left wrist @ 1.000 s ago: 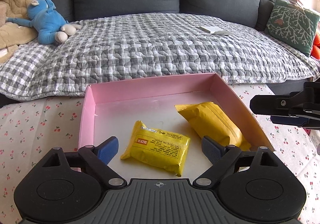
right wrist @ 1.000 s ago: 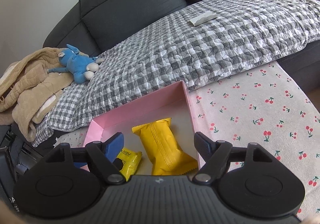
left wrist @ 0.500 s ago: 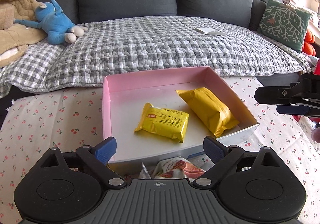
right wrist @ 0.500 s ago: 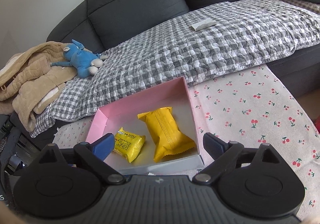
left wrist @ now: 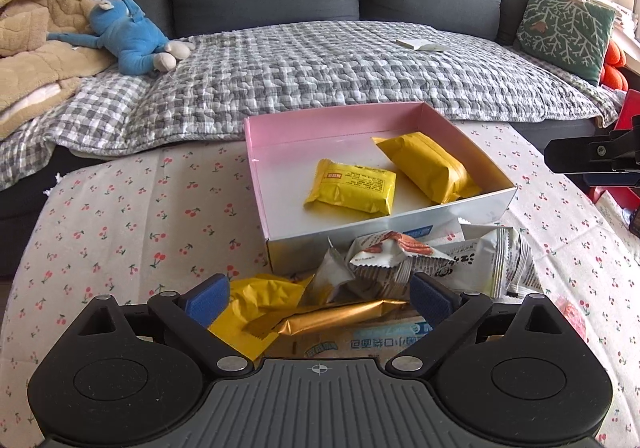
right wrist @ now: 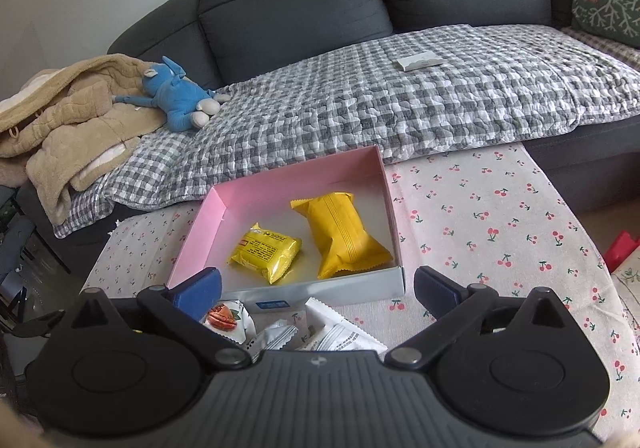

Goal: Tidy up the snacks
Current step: 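Withdraw both grippers from the box back toward the snack pile, then grasp the red-and-white candy with the left gripper while the right gripper grasps the pink pastry pack, then lower the candy and pink pastry pack into the box and open both grippers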

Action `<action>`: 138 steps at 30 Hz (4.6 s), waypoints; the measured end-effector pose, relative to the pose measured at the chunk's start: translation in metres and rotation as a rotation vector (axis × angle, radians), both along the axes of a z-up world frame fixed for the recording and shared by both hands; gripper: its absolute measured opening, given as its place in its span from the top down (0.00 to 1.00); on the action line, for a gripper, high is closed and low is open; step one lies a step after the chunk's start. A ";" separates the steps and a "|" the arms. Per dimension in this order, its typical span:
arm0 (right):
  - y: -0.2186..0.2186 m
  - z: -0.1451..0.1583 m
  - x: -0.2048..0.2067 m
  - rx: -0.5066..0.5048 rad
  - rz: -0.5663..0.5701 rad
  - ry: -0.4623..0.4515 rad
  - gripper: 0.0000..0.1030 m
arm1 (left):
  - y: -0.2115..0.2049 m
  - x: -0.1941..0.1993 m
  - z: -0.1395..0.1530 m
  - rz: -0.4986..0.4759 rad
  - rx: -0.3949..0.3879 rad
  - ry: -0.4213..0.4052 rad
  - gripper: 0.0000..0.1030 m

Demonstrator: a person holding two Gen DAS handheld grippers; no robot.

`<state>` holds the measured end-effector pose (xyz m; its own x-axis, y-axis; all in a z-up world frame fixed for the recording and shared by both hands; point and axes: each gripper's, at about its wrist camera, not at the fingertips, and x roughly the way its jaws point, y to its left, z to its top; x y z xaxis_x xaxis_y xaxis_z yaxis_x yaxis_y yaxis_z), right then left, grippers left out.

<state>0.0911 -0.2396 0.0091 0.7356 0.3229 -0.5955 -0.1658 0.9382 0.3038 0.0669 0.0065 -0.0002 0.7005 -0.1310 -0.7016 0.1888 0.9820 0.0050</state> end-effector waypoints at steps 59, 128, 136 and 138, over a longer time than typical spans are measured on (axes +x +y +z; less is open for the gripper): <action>0.010 -0.060 -0.037 -0.203 0.159 0.238 0.27 | 0.031 -0.041 -0.049 -0.088 -0.037 0.172 0.71; 0.011 -0.010 0.101 -0.044 0.043 0.081 0.32 | -0.035 0.119 0.001 -0.100 -0.086 -0.109 0.72; 0.017 -0.019 0.143 -0.027 -0.048 0.103 0.32 | -0.034 0.157 -0.018 -0.067 -0.160 -0.086 0.72; 0.019 -0.022 0.148 -0.020 -0.058 0.110 0.32 | -0.033 0.161 -0.021 -0.059 -0.170 -0.081 0.72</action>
<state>0.2391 -0.2202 -0.0124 0.6827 0.2692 -0.6793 -0.0784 0.9513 0.2983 0.2282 -0.0265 -0.0212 0.7411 -0.2858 -0.6076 0.2522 0.9571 -0.1426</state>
